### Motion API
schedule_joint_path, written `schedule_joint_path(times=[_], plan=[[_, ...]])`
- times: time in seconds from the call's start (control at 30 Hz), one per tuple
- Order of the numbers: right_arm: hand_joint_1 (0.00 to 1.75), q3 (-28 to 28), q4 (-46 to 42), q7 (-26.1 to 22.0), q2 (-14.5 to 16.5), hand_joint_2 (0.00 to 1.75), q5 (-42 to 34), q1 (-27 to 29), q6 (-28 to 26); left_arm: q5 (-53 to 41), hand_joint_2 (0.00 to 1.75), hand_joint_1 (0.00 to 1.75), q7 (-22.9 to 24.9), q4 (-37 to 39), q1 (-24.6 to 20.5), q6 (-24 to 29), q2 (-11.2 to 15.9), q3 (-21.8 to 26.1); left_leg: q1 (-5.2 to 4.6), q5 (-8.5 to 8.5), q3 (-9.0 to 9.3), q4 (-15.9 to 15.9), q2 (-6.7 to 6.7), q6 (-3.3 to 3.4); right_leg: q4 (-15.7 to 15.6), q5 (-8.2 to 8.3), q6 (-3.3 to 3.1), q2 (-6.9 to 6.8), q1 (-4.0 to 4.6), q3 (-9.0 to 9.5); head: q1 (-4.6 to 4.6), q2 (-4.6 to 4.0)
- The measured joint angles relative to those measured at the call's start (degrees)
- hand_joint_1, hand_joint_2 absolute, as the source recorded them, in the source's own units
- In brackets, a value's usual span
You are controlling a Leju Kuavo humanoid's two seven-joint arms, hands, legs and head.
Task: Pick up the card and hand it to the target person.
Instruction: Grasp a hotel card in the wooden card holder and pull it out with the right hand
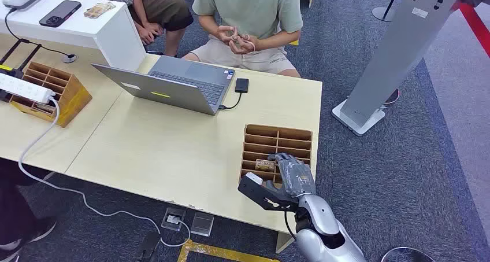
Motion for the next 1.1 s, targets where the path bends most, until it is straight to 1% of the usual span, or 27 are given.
schedule_joint_path(times=[0.47,0.57,0.6,0.7,1.1], plan=[[0.84,0.2,0.9,-0.8,0.9,1.75,0.2,-0.2,0.0,0.0,0.0,0.0,0.0,0.0,0.0,0.1,0.0,0.0,0.0,0.0,0.0,0.0,0.0,0.0,0.0,0.0,0.0,0.0,0.0,0.0,0.01,0.0],[1.19,0.4,1.1,-0.9,1.0,1.75,0.2,-0.2,0.0,0.0,0.0,0.0,0.0,0.0,0.0,0.1,0.0,0.0,0.0,0.0,0.0,0.0,0.0,0.0,0.0,0.0,0.0,0.0,0.0,0.0,0.01,0.0],[1.33,0.4,1.2,-1.0,1.0,1.75,0.2,-0.2,0.1,0.1,0.0,0.0,0.1,0.0,0.0,0.1,0.0,0.0,0.0,0.0,0.0,0.0,0.0,0.0,0.0,0.0,0.0,0.0,0.0,0.0,0.01,0.0],[1.42,0.6,1.3,-1.1,1.1,1.75,0.3,-0.3,0.2,0.1,0.0,0.0,0.2,0.0,0.0,0.2,0.0,0.0,0.0,0.0,0.0,0.0,0.0,0.0,0.0,0.0,0.0,0.0,0.0,0.0,0.01,0.0],[1.47,1.0,1.4,-1.4,1.4,1.75,0.3,-0.3,0.5,0.2,0.0,0.0,0.5,0.0,0.0,0.6,0.0,0.0,0.0,0.0,0.0,0.0,0.0,0.0,0.0,0.0,0.0,0.0,0.0,0.0,0.01,0.0]])
